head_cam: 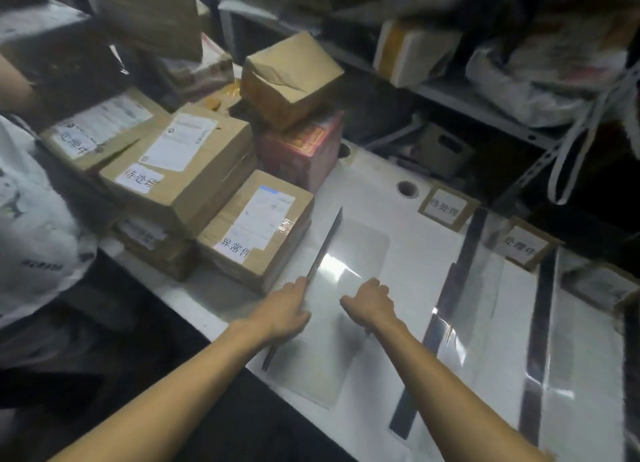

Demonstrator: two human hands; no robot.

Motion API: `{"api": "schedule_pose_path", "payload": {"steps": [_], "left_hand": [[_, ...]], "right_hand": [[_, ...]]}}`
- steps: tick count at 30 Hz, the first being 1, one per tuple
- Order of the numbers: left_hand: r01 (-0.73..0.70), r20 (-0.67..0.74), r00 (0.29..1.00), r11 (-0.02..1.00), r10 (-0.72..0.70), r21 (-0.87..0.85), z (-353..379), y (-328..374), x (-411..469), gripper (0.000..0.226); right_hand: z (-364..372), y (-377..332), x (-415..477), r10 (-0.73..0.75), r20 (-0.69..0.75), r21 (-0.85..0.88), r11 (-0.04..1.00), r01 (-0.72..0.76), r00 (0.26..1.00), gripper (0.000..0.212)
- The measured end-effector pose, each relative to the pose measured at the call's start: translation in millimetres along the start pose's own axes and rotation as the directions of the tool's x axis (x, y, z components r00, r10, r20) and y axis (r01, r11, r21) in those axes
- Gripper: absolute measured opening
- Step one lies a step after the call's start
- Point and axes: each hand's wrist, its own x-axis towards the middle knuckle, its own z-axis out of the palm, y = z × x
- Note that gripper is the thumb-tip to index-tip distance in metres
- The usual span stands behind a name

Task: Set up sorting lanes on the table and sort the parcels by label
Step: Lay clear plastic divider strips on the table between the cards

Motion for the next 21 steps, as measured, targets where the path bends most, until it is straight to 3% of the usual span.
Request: {"api": "schedule_pose_path", "payload": {"steps": [5,9,14,16,19,21], "left_hand": [[-0.015,-0.084,0.996,0.999,0.012,-0.035,6.7,-7.6,12.8,0.081],[-0.009,-0.122,0.993,0.996,-0.003,-0.092,6.1,-12.5,18.8,0.087],[0.007,-0.136,0.99,0.995,-0.02,-0.097,2.9,-9.5,17.3,0.083],[0.036,-0.135,0.99,0.996,-0.047,-0.08,2.4,-5.1,16.4,0.082],[0.081,-0.13,0.988,0.996,-0.085,-0.041,0.4,3.5,13.2,0.078],[0.084,-0.12,0.989,0.996,-0.086,-0.016,-1.7,7.0,11.5,0.074]], "right_hand": [[-2.5,6.4,28.0,0.104,-0.078,0.137,0.986,-0.092,0.992,0.06],[-8.5,10.0,39.3,0.075,-0.055,0.157,0.985,-0.066,0.996,0.023],[-13.1,13.7,31.8,0.044,-0.127,0.136,0.99,-0.027,0.991,0.032],[-16.2,13.5,25.7,0.002,-0.13,0.244,0.969,0.03,0.992,0.028],[-25.1,11.0,14.5,-0.042,-0.081,0.528,0.846,0.078,0.996,0.023],[-33.5,9.9,7.2,-0.082,-0.087,0.625,0.771,0.118,0.993,0.022]]}}
